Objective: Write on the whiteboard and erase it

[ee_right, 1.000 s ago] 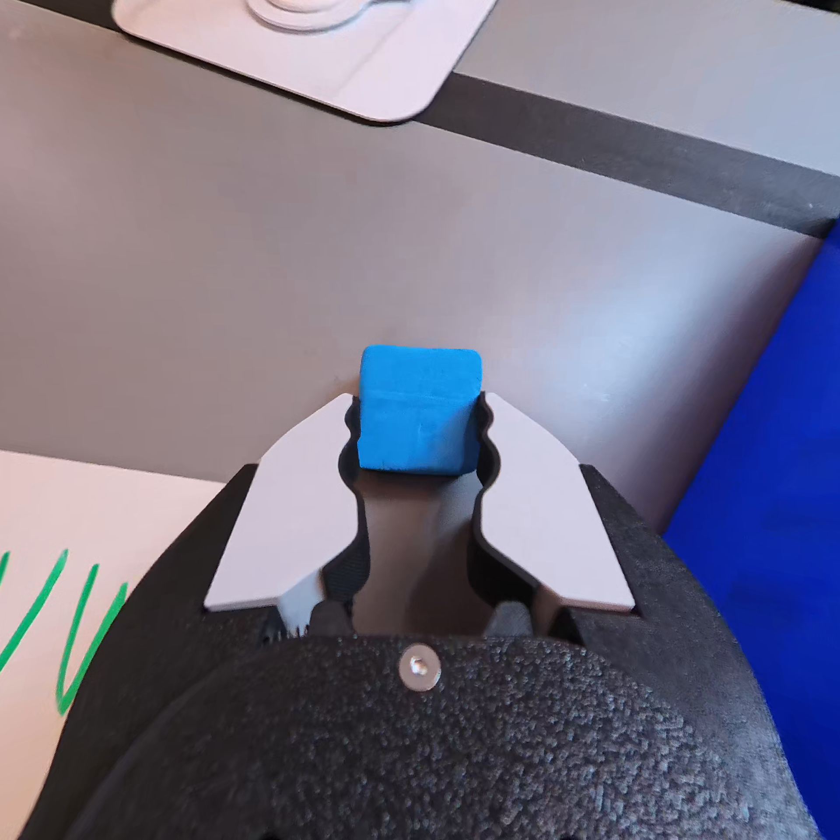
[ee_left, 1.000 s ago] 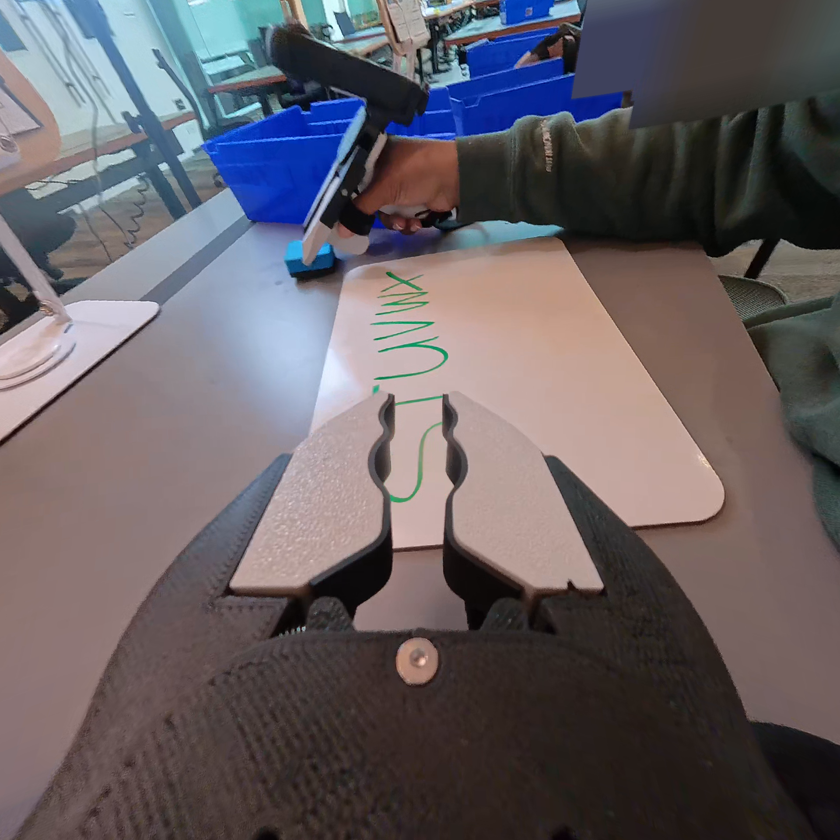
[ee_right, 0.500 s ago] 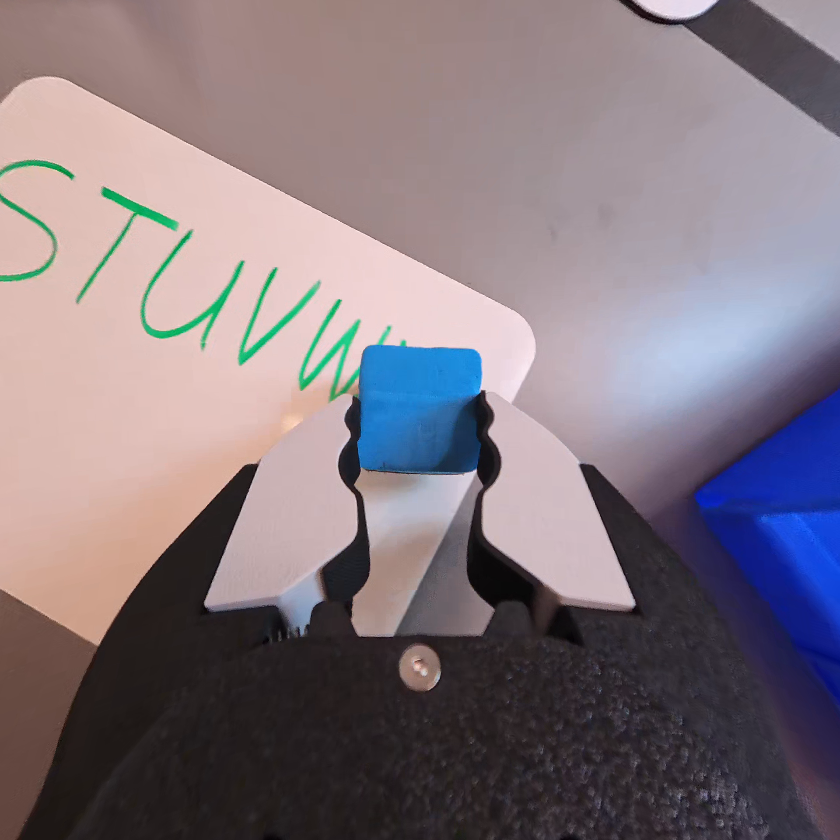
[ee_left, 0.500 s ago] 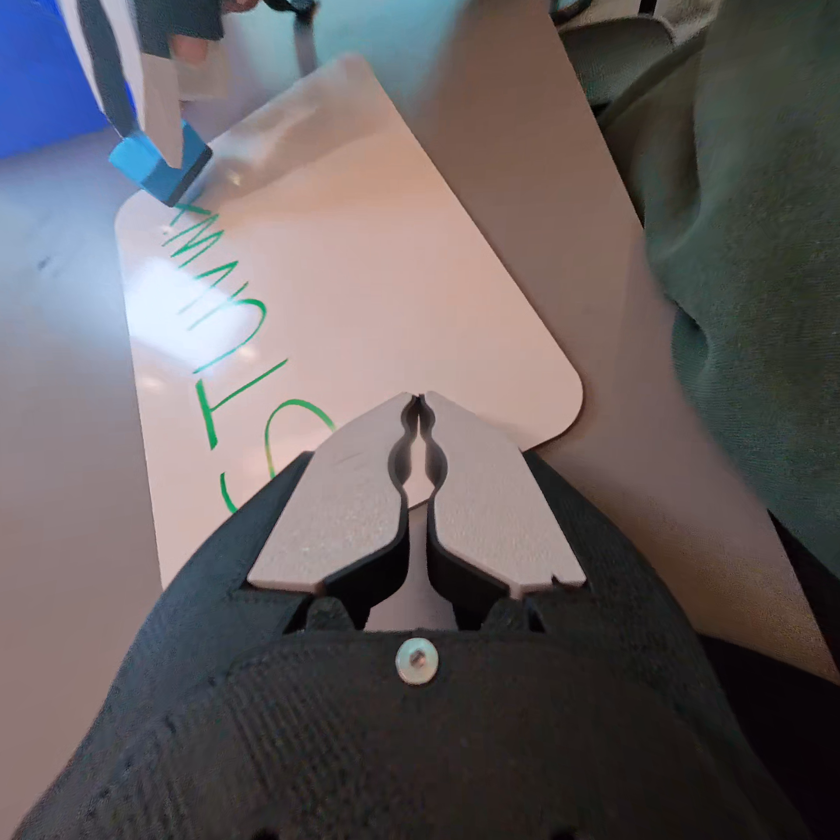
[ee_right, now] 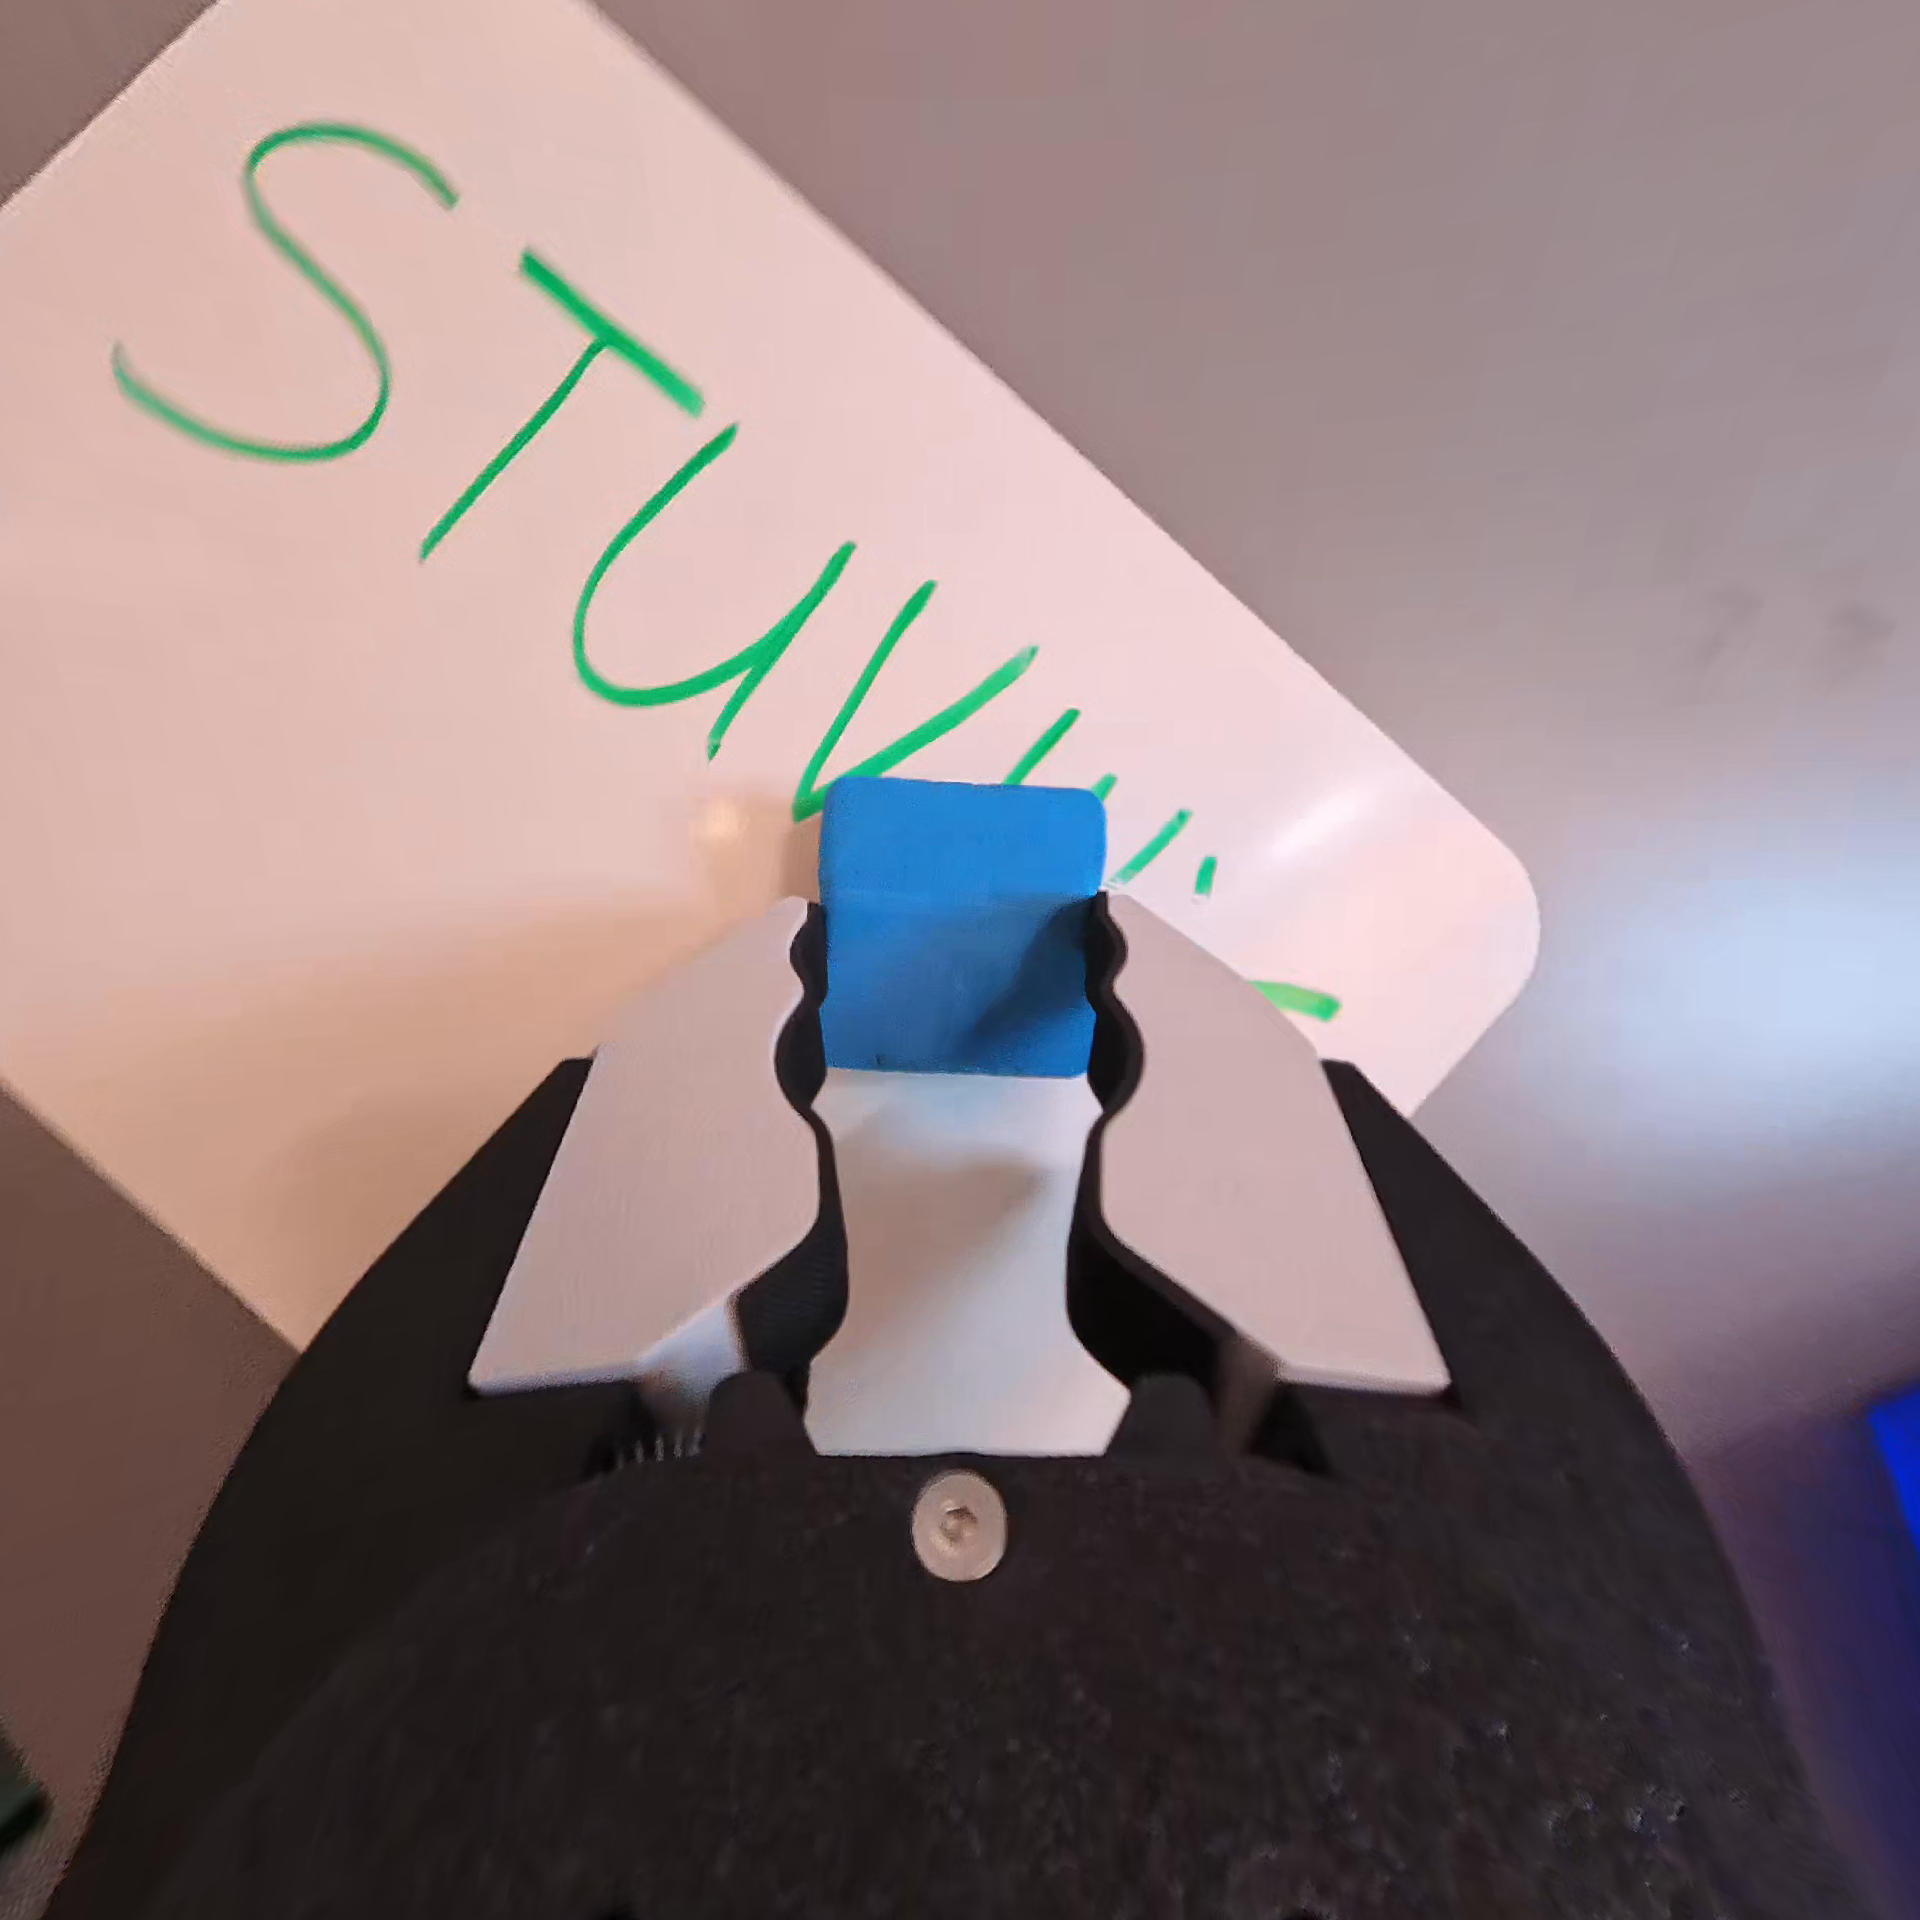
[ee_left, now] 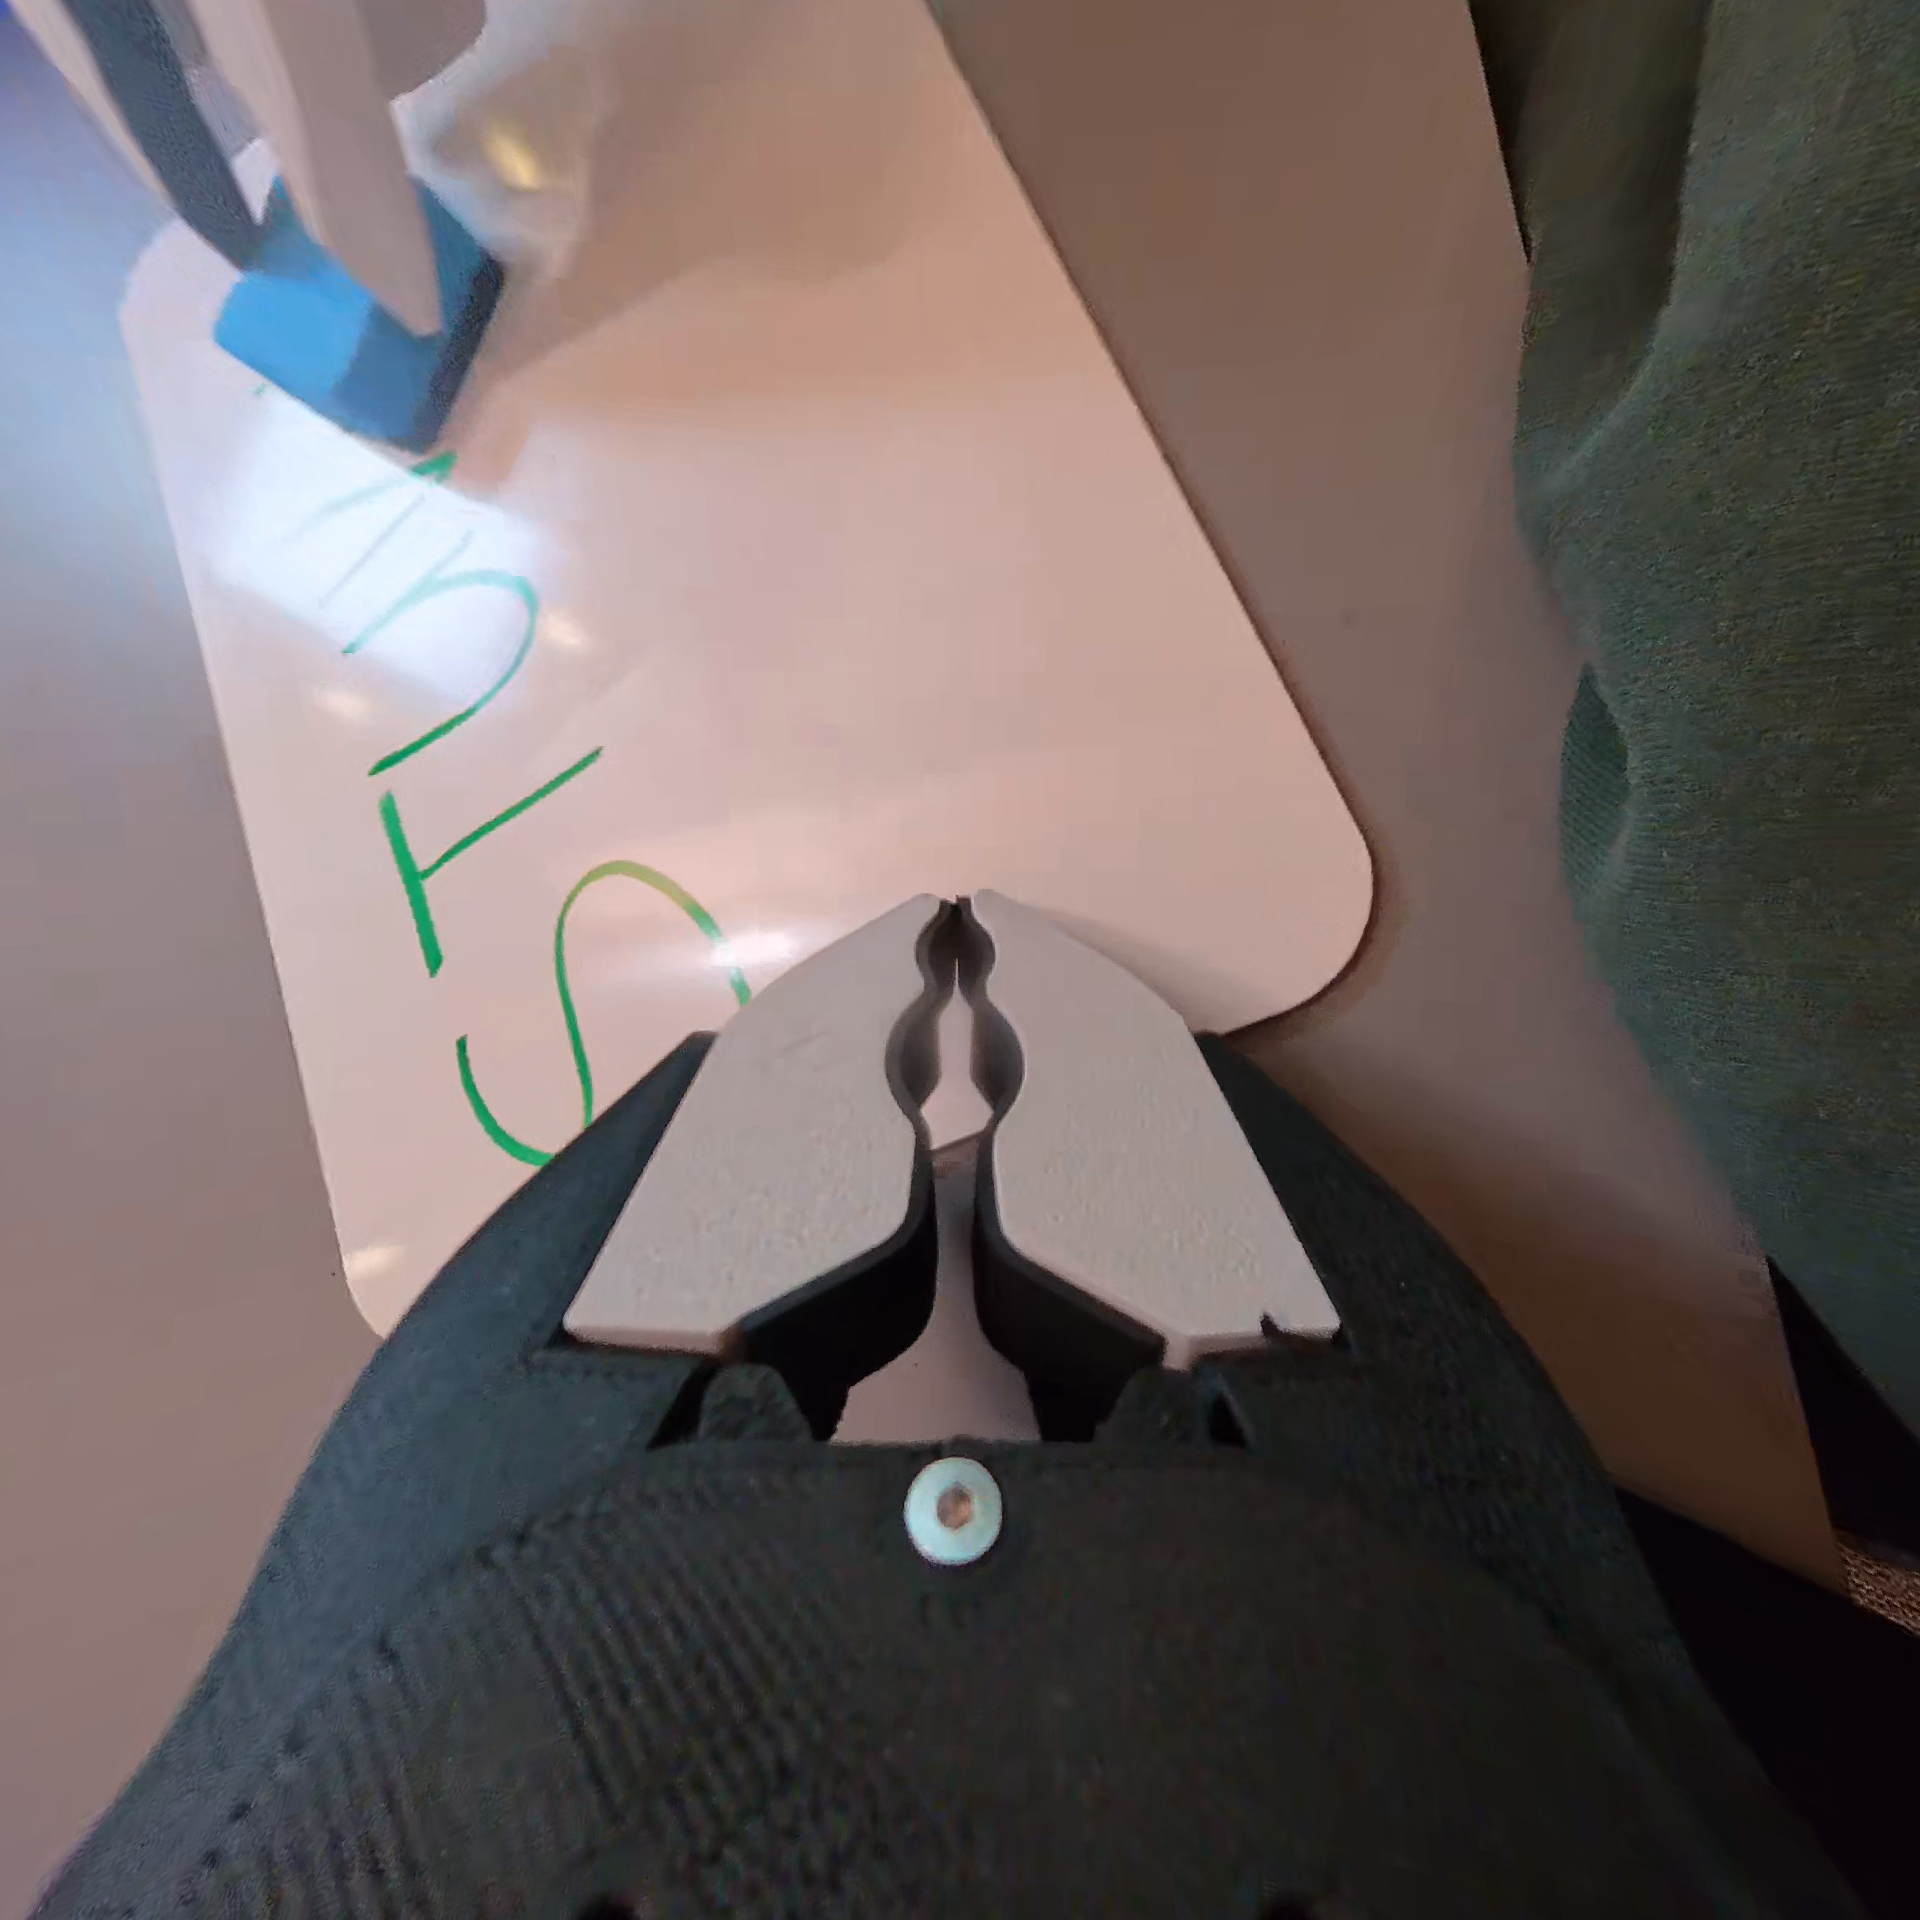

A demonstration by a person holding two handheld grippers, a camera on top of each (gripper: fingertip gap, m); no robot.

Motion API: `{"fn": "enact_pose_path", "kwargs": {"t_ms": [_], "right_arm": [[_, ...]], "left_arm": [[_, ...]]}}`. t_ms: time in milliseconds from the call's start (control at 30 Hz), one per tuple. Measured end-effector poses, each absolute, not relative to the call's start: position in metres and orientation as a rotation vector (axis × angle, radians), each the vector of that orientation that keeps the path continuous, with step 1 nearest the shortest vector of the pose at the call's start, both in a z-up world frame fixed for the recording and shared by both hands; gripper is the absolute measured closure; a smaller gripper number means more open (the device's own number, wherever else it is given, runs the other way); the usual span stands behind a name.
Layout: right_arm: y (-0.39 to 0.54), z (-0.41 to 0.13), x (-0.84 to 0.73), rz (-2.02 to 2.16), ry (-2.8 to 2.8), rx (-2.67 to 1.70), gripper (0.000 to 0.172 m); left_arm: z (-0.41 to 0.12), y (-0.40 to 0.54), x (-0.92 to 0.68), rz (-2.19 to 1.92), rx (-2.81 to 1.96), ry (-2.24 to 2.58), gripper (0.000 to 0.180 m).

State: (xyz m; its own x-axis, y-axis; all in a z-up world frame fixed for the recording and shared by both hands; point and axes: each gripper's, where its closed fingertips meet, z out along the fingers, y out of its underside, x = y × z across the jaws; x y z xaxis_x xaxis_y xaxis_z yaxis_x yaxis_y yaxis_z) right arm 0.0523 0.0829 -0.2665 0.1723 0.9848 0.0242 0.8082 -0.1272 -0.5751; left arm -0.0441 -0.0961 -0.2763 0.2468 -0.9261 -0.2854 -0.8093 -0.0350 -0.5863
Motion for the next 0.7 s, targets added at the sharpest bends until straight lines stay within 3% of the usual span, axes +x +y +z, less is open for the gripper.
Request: {"fn": "enact_pose_path", "kwargs": {"t_ms": [200, 367, 533, 700], "right_arm": [[0.152, -0.267, 0.070, 0.452, -1.440, -2.123, 0.123], [0.078, -0.267, 0.049, 0.550, -1.716, -1.939, 0.123], [0.152, -0.267, 0.090, 0.473, -1.360, -2.168, 0.123], [0.058, -0.266, 0.046, 0.522, -1.725, -1.932, 0.123]], "left_arm": [[-0.277, -0.096, -0.042, -0.207, -1.848, 1.591, 0.180], [-0.277, -0.095, -0.041, -0.235, -1.862, 1.569, 0.180], [-0.277, -0.097, -0.038, -0.224, -1.855, 1.571, 0.180], [-0.278, -0.098, -0.035, -0.236, -1.863, 1.568, 0.180]]}}
